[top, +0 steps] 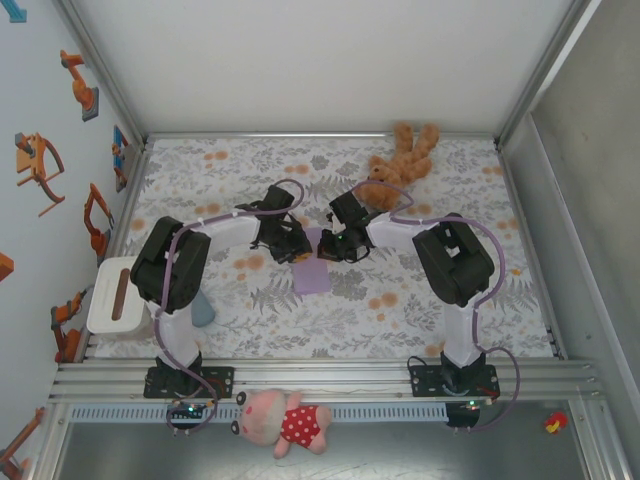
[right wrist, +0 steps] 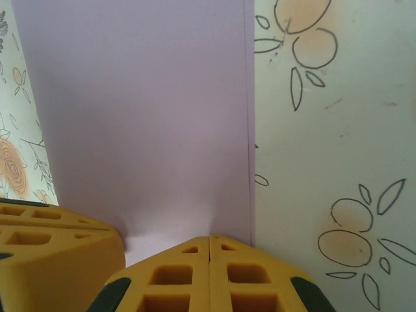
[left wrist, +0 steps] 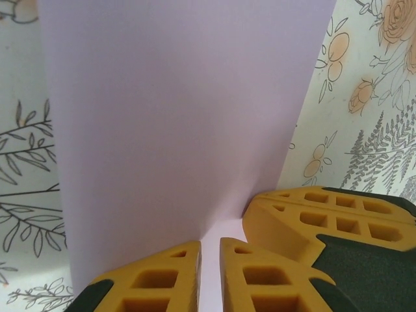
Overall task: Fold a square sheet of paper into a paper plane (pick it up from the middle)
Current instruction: First fold the square sheet of paper in half at the center of the table.
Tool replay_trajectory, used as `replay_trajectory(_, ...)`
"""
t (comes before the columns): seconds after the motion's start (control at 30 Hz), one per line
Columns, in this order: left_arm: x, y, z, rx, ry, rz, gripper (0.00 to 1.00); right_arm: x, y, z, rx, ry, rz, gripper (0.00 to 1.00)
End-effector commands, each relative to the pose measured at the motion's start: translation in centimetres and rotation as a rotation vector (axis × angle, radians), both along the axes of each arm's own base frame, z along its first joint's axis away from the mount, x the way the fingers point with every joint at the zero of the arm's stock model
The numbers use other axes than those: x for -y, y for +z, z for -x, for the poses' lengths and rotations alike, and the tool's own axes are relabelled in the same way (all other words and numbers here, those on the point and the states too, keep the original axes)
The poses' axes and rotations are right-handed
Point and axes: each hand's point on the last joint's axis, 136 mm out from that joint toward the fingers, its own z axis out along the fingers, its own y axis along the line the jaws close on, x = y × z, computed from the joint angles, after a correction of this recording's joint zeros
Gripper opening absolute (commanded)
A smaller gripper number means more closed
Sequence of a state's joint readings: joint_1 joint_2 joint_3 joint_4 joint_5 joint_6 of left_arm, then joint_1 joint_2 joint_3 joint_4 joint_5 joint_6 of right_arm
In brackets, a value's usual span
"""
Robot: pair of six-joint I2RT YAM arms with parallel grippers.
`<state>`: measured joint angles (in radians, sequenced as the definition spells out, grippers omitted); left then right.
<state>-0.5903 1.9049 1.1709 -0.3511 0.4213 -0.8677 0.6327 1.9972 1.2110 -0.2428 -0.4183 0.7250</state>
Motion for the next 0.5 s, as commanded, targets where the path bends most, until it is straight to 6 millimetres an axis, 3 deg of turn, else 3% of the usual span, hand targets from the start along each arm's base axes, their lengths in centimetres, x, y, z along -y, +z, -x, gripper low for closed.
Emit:
replay_trajectory(0.0, 0.5, 0.0, -0.2, -0.011, -0.013, 0.017, 0.14, 2.7, -5.4, 3.5, -0.149, -0.011, 0.171, 0.01)
replay_trajectory(0.47, -3.5, -3.2, 0.8, -0.043, 0.015, 0.029, 0.11, 5.0, -7.0, 4.7, -0.189, -0.003, 0.289, 0.00)
